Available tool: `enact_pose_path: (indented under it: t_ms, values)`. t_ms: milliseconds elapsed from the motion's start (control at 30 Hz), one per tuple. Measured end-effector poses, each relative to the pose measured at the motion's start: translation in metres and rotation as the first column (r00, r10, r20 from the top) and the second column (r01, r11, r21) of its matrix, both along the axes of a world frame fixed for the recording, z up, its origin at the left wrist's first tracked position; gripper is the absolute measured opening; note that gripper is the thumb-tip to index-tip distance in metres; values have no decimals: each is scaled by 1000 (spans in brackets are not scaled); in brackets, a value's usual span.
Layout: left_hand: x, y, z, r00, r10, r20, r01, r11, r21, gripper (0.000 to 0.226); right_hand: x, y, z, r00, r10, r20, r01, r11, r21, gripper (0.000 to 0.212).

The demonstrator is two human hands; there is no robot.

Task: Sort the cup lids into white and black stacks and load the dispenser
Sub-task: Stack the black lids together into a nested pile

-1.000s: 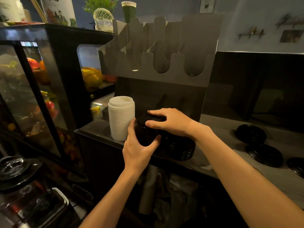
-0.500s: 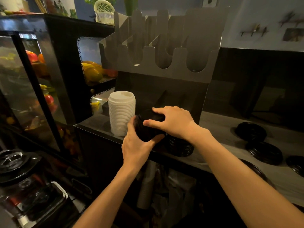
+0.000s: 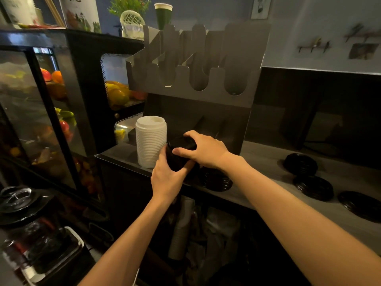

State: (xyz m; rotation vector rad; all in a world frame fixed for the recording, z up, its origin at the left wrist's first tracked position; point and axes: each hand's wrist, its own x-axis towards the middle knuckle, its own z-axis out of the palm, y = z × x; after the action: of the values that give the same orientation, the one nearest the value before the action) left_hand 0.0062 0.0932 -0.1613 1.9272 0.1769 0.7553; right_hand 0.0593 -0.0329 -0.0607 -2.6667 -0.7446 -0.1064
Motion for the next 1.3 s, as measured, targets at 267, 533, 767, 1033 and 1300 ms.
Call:
enact_pose_path:
  t_ms: [267,533,767,1033,1300]
  values:
    - [-14,-9,16,981,171,89,-185,964,189,84,-20,-23,-9,982,-105,159,66,970,233,57]
    - [-22,-53,37,944,-107,313,83,993,88,47,-48,-95,-18,937,-193,290,117,959,258,22]
    - [-25,-121,32,853,-493,173,472,869,152,31,-69,-176,-17,912,-347,217,266,905,331,18]
    - [-19,-178,21,672,-729,-135,733,628,260,69,-85,-249,-29,895,-430,119,373,868,328,16]
    - [-4,-205,27,582,-691,-428,804,411,430,62,-79,-284,-52,891,-446,91,402,865,300,11]
